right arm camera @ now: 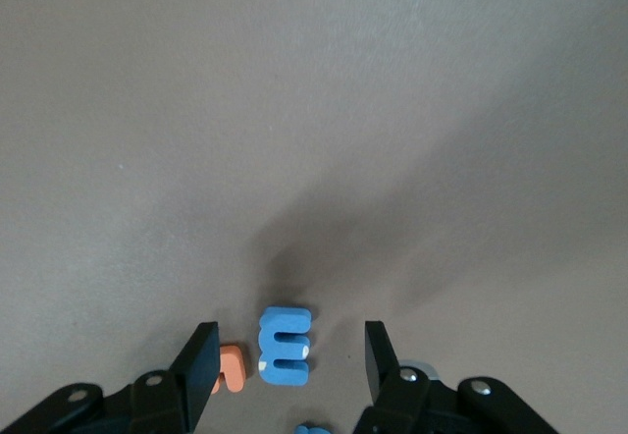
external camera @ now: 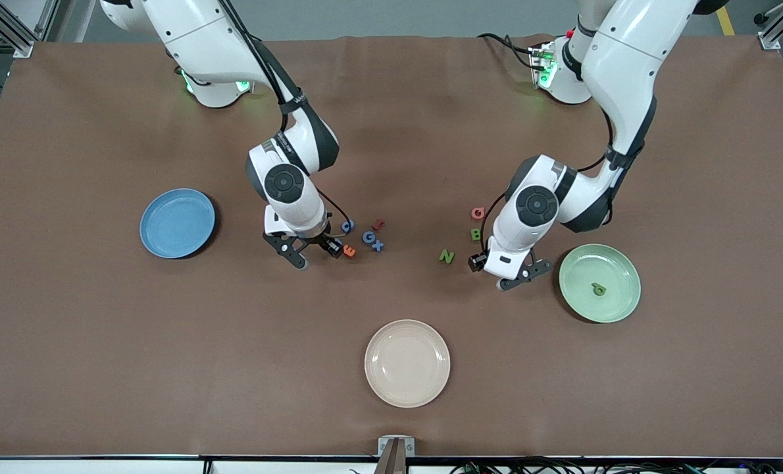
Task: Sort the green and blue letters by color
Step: 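Grasp the green B with the left gripper while the right gripper grasps blue m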
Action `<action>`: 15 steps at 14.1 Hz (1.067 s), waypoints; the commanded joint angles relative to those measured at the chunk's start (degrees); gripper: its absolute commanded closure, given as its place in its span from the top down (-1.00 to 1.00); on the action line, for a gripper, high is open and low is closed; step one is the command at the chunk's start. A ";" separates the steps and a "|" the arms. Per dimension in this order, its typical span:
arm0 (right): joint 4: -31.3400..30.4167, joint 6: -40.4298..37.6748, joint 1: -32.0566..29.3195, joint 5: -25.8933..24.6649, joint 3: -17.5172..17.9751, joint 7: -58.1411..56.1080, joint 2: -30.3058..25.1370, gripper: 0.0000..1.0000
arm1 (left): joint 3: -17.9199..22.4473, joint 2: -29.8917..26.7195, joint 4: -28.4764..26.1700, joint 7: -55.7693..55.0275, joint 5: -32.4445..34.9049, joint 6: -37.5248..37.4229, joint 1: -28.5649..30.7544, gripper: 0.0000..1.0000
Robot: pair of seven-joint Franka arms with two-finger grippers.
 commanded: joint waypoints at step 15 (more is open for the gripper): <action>0.40 2.18 2.12 -0.46 -0.62 1.65 2.94 0.10 | 1.01 1.32 3.25 -2.84 0.96 -5.66 -0.42 -1.00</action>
